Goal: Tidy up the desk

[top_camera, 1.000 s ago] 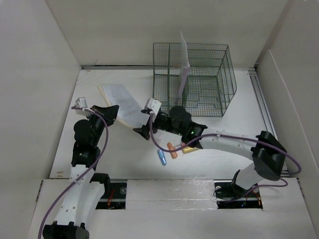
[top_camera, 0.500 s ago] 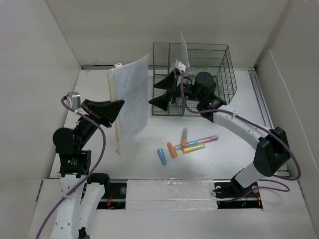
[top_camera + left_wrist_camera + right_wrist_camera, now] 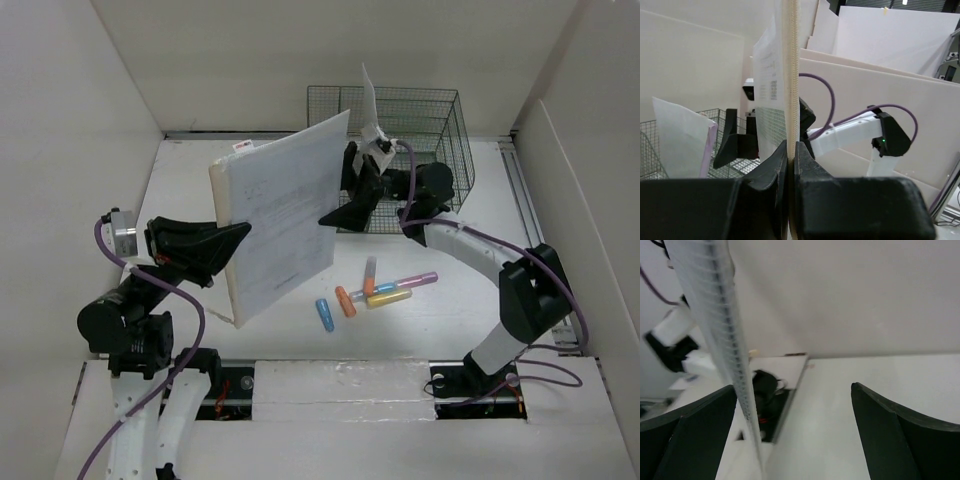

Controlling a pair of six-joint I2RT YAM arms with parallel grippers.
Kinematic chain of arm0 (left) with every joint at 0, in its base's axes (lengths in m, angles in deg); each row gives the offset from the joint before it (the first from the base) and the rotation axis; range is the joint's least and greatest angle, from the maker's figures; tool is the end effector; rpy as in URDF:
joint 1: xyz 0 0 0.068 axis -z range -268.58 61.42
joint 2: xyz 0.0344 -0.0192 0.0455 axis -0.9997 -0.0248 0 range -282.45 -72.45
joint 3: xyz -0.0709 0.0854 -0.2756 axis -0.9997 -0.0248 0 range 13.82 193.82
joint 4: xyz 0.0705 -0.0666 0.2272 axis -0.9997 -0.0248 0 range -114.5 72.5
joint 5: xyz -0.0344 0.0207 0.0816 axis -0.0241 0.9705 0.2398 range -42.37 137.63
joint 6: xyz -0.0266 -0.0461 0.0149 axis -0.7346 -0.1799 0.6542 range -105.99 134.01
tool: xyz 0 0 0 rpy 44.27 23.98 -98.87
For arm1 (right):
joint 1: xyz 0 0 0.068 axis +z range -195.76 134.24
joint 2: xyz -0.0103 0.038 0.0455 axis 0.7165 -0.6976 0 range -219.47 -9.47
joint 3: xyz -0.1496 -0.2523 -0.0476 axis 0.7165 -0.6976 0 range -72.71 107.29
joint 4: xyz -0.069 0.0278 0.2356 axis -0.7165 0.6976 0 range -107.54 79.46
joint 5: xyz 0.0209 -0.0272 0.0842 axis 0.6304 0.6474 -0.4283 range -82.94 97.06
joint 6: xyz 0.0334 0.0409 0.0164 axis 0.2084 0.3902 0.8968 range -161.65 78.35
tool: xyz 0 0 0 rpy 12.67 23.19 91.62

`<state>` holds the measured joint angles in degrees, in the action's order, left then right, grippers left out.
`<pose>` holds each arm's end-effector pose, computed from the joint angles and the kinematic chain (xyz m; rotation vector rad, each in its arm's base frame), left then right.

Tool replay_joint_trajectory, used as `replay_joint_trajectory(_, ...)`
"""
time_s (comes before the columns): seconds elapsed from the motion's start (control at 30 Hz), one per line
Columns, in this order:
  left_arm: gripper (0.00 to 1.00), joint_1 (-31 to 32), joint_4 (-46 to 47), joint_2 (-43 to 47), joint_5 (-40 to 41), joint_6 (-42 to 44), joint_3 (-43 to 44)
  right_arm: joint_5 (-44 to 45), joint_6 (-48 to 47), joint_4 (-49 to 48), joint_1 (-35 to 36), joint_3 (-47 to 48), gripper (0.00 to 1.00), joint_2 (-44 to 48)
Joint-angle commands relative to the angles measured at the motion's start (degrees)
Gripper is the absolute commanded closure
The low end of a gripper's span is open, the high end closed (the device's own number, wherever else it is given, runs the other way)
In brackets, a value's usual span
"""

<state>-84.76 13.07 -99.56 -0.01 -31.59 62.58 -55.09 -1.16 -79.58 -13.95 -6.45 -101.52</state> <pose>0.0131 -0.0286 0.4641 0.5531 0.9090 -1.0577 0.2689 0.2059 0.4107 -1.0489 1.0272 1.5599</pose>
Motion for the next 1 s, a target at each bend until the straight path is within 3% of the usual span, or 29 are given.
replay_joint_trajectory(0.0,1.0,0.4,5.5,0.7,0.0,-1.4,0.6,-8.9,32.1,-41.5,-0.3,5.7,0.0,-6.4)
replay_joint_trajectory(0.17,1.0,0.4,5.0,0.9,0.1,-1.5,-0.4,-9.8,33.7,-41.8,0.7,10.5,0.02,-8.4)
replay_joint_trajectory(0.47,1.0,0.4,2.3,2.1,2.0,0.3,-5.2,-9.0,35.0,-41.8,2.4,14.7,0.16,-6.5)
replay_joint_trajectory(0.53,1.0,0.4,2.7,2.1,2.7,0.2,-6.4,-8.2,36.2,-41.8,2.4,16.0,0.3,-6.7)
replay_joint_trajectory(0.57,1.0,0.4,3.0,2.2,2.7,0.1,-6.4,-8.0,36.2,-41.8,2.4,16.0,0.3,-6.7)
replay_joint_trajectory(0.6,1.0,0.4,3.3,2.2,2.9,0.0,-6.7,-7.9,36.6,-41.8,3.0,16.2,0.41,-6.8)
replay_joint_trajectory(0.9,1.0,0.4,4.2,2.1,5.0,-0.6,-8.6,-9.1,37.5,-41.4,6.3,14.9,0.95,-8.1)
replay_joint_trajectory(0.97,1.0,0.4,4.2,2.0,5.2,-0.6,-8.8,-7.5,37.5,-41.8,6.3,14.3,1.0,-8.3)
